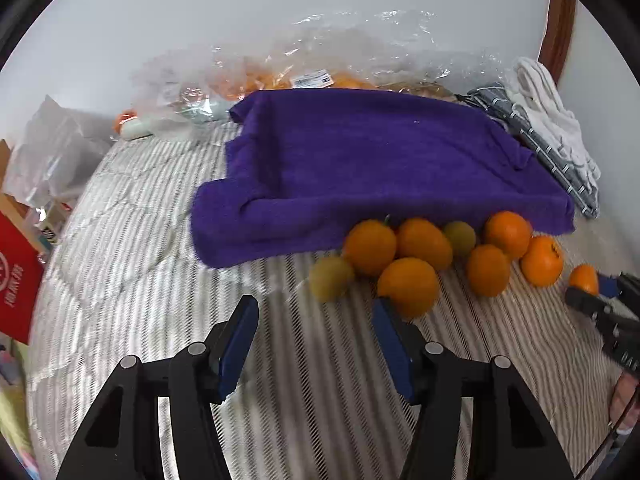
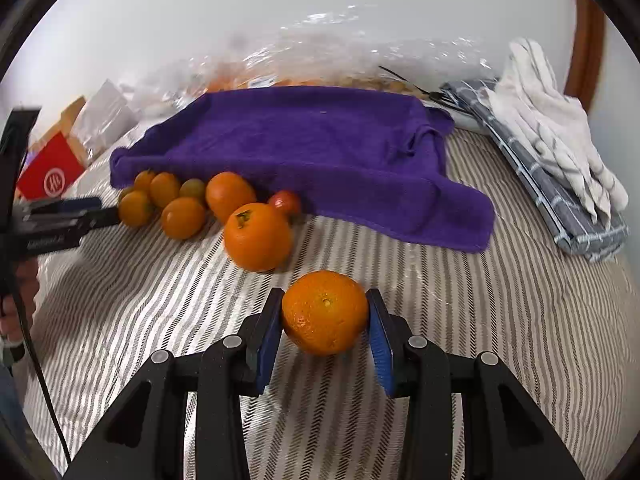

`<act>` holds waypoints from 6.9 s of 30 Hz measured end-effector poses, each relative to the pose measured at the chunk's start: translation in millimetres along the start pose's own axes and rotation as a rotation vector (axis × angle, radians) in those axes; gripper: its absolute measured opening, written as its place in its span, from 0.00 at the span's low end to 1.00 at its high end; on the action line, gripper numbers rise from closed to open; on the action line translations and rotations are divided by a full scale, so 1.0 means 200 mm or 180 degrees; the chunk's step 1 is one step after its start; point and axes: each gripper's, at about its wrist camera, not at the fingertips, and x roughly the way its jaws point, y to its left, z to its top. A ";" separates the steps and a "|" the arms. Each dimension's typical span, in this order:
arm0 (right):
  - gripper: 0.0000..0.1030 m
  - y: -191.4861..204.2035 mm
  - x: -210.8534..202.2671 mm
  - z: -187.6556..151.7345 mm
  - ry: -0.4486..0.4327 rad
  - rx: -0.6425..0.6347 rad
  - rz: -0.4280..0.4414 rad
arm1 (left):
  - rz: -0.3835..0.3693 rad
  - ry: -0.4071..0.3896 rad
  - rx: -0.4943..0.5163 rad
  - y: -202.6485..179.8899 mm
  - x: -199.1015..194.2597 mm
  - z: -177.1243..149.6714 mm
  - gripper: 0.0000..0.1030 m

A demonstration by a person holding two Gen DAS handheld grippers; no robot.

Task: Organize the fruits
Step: 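Grasp the small yellow-green fruit with the left gripper while the right gripper holds the orange, then lift and carry both held fruits over the purple towel, then open both grippers to drop the orange and yellow fruit onto the towel, then grasp the large orange with green stem using the right gripper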

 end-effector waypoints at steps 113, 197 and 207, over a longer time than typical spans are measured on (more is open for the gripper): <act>0.39 -0.17 0.39 0.68 -0.0144 0.0445 -0.0011 | 0.0210 -0.0648 -0.0362 -0.01 0.22 0.49 0.23; 0.51 0.19 0.16 0.18 0.0116 0.0024 0.0062 | 0.0265 -0.0082 -0.0508 0.20 -0.03 -0.07 0.34; 0.50 0.21 0.20 0.18 0.0113 -0.0071 0.0069 | 0.0121 -0.0091 -0.0607 0.23 -0.04 -0.07 0.34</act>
